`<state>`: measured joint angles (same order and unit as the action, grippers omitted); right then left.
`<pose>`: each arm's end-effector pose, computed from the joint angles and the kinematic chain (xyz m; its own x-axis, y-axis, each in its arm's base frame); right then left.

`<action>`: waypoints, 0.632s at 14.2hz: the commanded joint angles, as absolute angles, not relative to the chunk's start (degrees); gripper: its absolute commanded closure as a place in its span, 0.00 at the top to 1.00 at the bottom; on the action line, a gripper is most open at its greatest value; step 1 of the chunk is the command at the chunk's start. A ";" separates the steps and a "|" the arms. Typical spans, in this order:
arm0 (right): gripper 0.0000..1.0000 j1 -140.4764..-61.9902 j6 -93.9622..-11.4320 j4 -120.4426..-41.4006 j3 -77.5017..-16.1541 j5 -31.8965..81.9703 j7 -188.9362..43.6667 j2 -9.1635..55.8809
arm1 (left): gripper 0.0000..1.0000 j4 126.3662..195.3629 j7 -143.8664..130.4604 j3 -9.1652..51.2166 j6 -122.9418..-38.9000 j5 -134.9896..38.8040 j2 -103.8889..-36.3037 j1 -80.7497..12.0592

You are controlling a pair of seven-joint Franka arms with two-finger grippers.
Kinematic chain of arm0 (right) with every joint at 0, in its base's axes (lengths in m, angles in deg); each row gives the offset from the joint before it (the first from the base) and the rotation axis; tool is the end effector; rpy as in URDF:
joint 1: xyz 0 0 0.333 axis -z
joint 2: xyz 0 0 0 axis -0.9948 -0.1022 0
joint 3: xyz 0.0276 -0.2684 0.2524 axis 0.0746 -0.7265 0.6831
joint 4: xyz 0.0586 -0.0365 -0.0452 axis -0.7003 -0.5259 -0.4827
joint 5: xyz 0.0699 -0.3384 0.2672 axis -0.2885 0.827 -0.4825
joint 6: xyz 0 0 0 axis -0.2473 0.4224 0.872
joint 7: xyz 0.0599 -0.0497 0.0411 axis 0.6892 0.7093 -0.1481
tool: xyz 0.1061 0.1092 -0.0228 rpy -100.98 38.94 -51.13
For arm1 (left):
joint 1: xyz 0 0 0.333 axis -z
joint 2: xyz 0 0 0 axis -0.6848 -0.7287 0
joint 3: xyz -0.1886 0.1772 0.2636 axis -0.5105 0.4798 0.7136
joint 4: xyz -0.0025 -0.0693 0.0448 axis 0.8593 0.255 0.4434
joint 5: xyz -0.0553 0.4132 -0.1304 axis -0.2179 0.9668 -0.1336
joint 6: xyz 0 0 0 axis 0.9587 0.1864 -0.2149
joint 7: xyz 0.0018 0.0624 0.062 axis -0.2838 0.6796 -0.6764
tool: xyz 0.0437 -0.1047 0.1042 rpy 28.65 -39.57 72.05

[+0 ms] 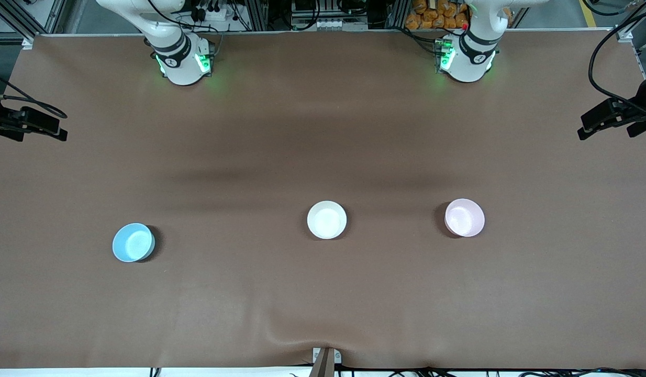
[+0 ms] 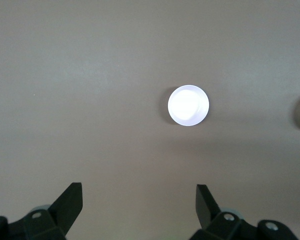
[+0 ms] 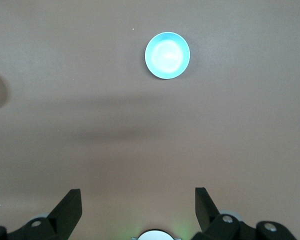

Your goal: Stack pink and blue bowls on white bowl

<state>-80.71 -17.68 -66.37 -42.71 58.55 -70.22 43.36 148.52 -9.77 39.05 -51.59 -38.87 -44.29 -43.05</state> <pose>0.5968 -0.0392 0.6321 0.9917 -0.0270 -0.1259 -0.0353 -0.9973 -0.0640 0.5949 -0.0033 0.6542 0.9986 0.0526 0.0101 0.0526 -0.9986 -0.0036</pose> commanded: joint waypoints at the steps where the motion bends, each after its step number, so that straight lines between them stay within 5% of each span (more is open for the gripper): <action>1: 1.00 -80.88 -17.06 -65.22 -42.96 58.46 -70.24 42.96 | 1.00 147.99 -10.16 39.00 -50.77 -40.16 -44.30 -43.13; 9: 1.00 -80.80 -17.06 -65.13 -42.96 58.63 -70.15 42.96 | 1.00 148.87 -10.52 39.17 -50.77 -40.16 -45.44 -43.92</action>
